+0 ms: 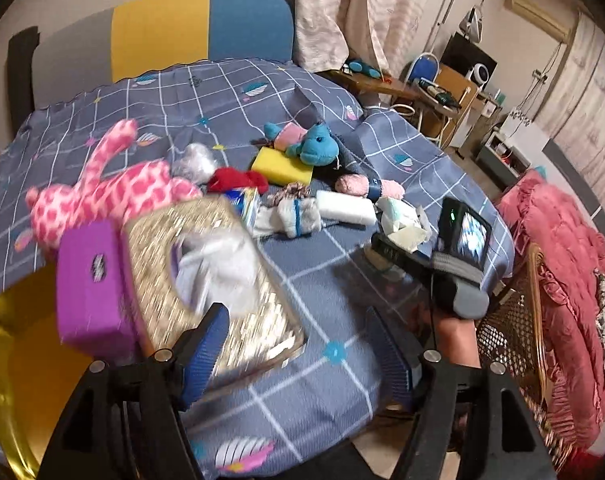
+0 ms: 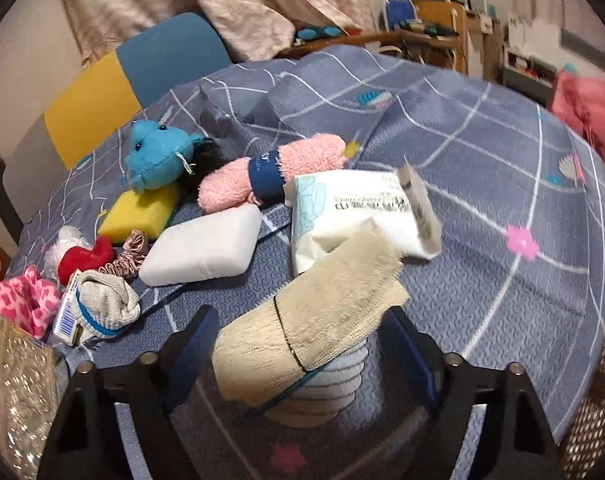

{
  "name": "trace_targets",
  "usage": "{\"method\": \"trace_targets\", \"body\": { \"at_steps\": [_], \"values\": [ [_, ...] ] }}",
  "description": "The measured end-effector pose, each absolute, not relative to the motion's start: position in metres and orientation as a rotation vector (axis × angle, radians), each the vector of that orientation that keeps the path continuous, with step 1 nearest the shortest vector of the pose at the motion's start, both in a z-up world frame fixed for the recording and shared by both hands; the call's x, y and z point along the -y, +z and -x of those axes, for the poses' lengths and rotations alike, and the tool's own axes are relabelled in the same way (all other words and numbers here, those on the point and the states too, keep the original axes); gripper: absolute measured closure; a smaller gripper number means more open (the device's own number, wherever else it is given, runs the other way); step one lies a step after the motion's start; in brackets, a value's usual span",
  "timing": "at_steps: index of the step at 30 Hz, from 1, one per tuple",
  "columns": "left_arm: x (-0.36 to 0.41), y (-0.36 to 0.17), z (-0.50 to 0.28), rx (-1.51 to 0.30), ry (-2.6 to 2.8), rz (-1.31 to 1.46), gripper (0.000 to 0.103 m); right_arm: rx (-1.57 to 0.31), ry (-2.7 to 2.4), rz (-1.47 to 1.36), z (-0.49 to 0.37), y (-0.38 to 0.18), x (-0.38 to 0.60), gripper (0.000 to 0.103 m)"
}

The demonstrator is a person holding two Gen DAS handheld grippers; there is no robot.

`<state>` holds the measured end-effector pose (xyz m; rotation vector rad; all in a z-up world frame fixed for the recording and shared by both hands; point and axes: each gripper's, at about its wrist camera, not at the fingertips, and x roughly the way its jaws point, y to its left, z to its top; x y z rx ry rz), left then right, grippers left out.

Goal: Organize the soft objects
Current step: 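Grasp the beige rolled cloth with the right tool while the left tool moves toward the white glove, then grasp the white knit glove with blue cuff with the left tool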

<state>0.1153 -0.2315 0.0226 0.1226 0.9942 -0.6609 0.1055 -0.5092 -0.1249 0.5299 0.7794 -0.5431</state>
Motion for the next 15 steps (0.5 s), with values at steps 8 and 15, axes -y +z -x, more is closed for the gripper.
{"method": "trace_targets", "body": {
  "at_steps": [8,15],
  "values": [
    [0.305,0.01,-0.166,-1.082,-0.636,-0.166,0.031,-0.674,-0.481,-0.523,-0.089,-0.13,0.514,0.039],
    [0.355,-0.036,-0.212,-1.171,-0.51,-0.171,0.031,-0.605,-0.461,-0.563,-0.079,-0.134,0.517,0.045]
  ]
}}
